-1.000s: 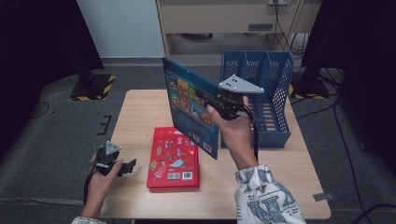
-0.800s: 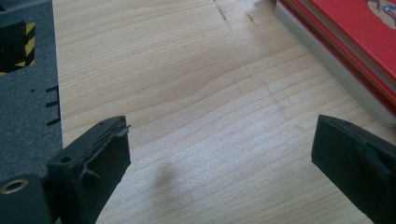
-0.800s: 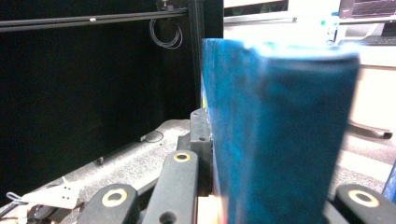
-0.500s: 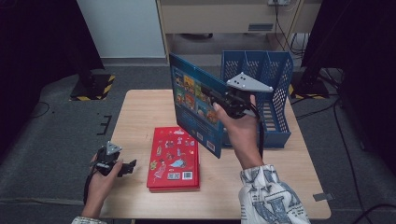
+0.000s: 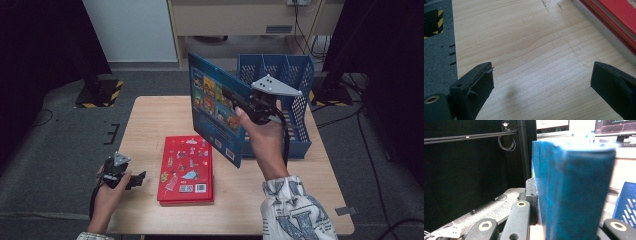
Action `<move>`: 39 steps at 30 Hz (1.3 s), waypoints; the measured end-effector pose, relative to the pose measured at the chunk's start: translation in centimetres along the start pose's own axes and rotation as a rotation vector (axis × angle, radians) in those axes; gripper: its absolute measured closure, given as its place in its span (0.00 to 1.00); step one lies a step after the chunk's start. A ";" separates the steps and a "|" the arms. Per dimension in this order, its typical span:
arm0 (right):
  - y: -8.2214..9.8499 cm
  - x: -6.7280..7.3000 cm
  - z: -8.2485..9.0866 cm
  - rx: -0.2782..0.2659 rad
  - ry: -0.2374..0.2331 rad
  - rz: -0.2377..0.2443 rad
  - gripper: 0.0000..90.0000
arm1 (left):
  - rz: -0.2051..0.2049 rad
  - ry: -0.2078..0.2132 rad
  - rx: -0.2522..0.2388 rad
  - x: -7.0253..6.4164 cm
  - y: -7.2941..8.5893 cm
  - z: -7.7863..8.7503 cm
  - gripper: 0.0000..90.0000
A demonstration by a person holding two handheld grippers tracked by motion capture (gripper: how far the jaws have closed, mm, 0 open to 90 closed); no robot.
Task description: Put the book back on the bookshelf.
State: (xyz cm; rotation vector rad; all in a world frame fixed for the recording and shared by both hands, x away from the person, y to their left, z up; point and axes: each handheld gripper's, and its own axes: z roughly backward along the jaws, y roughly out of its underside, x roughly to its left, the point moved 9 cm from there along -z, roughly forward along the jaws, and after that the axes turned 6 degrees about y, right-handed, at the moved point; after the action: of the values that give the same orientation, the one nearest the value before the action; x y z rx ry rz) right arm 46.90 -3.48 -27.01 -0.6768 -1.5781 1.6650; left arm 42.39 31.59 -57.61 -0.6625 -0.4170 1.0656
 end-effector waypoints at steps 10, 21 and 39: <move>-0.3 -0.9 0.6 0.001 0.020 -0.005 0.92 | -0.002 0.003 0.003 0.0 0.1 0.0 0.04; -1.4 -3.0 2.4 -0.023 0.062 -0.021 0.92 | -0.003 0.001 0.006 -0.1 0.1 -0.1 0.04; -2.3 -5.2 4.5 -0.042 0.117 -0.031 0.92 | -0.004 0.000 0.003 0.0 0.1 0.0 0.04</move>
State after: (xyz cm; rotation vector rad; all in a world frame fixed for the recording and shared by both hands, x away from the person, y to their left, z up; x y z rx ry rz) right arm 46.80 -10.43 -24.79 -0.7538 -1.5368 1.5448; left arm 42.31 31.61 -57.66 -0.6587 -0.4166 1.0619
